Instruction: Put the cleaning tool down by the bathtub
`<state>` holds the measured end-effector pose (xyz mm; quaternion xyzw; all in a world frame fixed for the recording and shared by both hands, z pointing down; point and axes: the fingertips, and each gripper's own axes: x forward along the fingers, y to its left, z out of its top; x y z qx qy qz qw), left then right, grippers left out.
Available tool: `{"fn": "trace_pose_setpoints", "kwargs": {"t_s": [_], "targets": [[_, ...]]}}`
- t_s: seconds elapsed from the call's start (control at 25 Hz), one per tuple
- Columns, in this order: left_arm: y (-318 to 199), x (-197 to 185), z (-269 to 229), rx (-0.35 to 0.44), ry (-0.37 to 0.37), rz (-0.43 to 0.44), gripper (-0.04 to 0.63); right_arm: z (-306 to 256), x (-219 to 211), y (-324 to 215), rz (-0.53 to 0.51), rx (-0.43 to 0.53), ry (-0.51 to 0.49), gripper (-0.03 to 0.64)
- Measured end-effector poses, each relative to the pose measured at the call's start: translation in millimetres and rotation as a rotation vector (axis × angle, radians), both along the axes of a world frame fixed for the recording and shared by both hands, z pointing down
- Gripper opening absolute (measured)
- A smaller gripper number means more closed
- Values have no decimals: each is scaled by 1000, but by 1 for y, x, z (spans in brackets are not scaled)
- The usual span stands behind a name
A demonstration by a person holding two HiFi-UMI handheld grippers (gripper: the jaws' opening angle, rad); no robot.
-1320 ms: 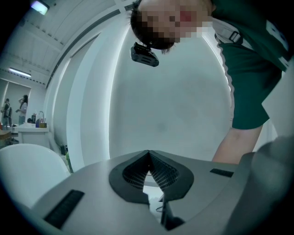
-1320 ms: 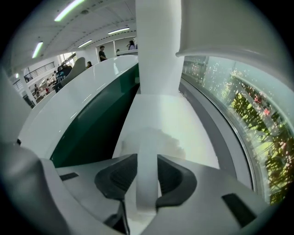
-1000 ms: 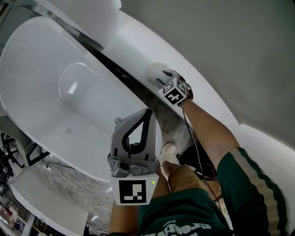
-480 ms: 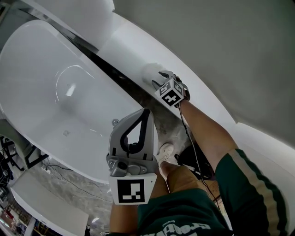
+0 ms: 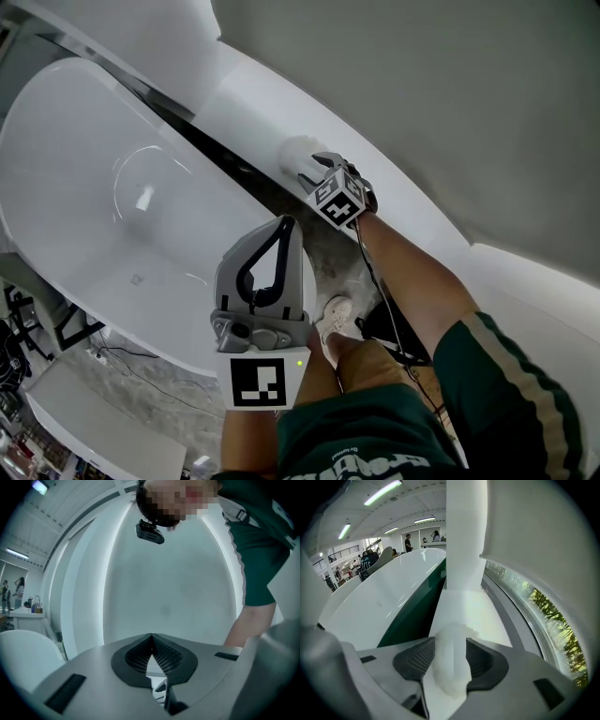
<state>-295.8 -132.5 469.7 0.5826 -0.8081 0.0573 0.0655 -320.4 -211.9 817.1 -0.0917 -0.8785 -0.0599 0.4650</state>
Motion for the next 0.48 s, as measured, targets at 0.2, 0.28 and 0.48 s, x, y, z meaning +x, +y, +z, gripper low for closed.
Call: {"fn": "trace_pose_setpoints", "kwargs": {"t_s": [0.2, 0.28, 0.48], "targets": [[-2, 10, -15, 10, -17, 19, 6, -26, 3, 1, 19, 1, -45, 196], [-1, 14, -21, 14, -18, 22, 6, -38, 6, 0, 28, 1, -57, 196], [-2, 22, -39, 21, -20, 35, 6, -72, 19, -1, 57, -7, -89, 196]]}}
